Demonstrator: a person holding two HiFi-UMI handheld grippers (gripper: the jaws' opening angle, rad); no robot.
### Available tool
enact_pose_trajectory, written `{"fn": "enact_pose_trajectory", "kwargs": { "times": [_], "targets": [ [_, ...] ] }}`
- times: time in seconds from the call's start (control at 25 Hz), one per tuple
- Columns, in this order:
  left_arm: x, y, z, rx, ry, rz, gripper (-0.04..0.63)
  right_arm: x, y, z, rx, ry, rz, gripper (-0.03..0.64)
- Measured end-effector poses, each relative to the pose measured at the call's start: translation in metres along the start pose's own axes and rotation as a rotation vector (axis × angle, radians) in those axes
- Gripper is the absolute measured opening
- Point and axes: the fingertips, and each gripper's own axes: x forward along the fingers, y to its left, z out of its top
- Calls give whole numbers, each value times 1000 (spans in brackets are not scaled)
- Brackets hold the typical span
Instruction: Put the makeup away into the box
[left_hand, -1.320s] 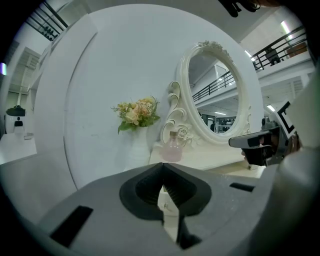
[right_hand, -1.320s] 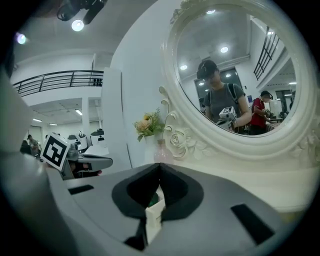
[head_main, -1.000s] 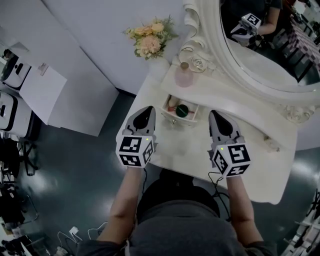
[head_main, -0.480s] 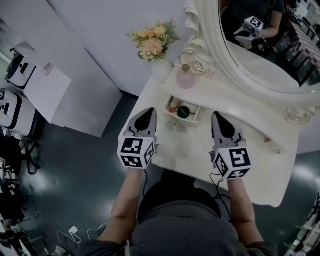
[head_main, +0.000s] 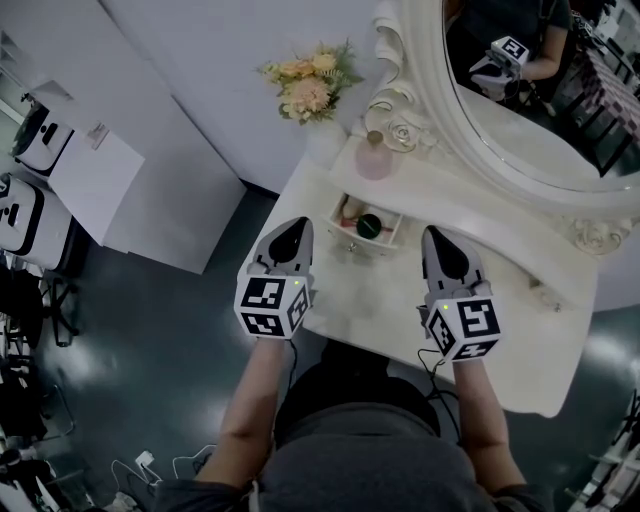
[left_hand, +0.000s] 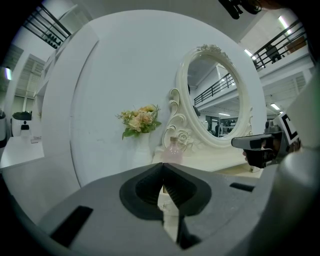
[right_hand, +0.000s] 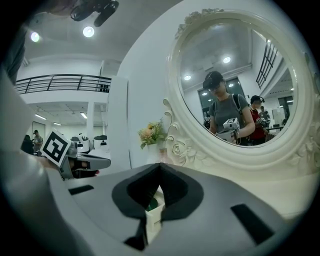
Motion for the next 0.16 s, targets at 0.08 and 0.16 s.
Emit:
{"fn": "enact_pose_trajectory", "kwargs": {
  "times": [0.08,0.16],
  "targets": [
    [1,3,0,-2,-2,0,5,2,2,0,0,-1,2,3],
    [2,6,0,-2,-3,0,5,5,3,0,-1,-3,3,3]
  ]
}}
